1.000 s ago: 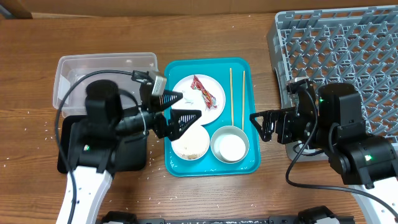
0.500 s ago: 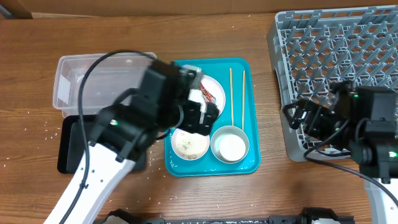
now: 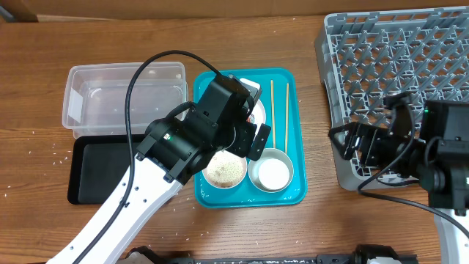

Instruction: Sort waste into correct bins and load items into the dishwasher

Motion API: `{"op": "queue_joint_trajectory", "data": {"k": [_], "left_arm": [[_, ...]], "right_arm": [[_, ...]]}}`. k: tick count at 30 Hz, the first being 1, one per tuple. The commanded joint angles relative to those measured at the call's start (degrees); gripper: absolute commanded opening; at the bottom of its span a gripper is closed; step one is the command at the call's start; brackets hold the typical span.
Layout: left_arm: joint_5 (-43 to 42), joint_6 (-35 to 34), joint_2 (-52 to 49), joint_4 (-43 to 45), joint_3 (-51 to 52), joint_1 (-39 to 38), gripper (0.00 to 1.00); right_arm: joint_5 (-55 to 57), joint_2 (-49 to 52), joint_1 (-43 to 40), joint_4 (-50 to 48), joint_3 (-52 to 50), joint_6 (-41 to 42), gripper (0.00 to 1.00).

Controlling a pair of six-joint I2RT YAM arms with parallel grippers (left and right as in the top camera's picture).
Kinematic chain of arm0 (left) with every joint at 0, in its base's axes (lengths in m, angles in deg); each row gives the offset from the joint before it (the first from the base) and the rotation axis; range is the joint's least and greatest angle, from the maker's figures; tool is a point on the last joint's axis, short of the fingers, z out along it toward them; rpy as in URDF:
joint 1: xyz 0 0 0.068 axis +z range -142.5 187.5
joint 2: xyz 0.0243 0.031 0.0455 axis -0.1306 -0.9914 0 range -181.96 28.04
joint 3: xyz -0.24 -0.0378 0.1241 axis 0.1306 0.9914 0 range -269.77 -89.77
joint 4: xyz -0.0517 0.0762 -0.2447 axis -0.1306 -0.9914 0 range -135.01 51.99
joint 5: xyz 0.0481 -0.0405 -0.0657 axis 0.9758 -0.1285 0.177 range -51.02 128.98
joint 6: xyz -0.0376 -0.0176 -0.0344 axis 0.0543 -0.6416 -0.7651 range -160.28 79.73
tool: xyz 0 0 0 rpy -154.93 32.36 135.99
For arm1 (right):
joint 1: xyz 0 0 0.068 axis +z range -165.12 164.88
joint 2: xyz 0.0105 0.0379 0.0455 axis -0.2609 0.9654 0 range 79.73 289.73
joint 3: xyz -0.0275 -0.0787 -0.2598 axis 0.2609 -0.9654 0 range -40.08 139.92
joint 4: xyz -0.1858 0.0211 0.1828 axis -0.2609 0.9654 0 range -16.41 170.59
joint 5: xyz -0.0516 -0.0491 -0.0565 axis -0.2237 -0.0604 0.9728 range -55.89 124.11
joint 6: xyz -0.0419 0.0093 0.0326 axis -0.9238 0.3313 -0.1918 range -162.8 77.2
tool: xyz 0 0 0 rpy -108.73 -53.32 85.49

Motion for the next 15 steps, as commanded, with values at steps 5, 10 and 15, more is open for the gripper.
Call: {"op": "queue_joint_trajectory", "data": {"k": [5, 10, 15], "left_arm": [[1.16, 0.50, 0.26, 0.74, -0.72, 0.04, 1.00], [0.98, 0.50, 0.26, 0.68, -0.72, 0.04, 1.00], [0.98, 0.50, 0.26, 0.46, -0.72, 0.04, 1.00]], "right_arm": [[-1.11, 2.03, 10.80, -2.71, 2.03, 0.33, 1.00], [5.79, 8.33, 11.85, 0.31, 10.93, 2.36, 1.00], [9.16, 13.42, 11.85, 4.15, 22.29, 2.40, 1.00]]}}
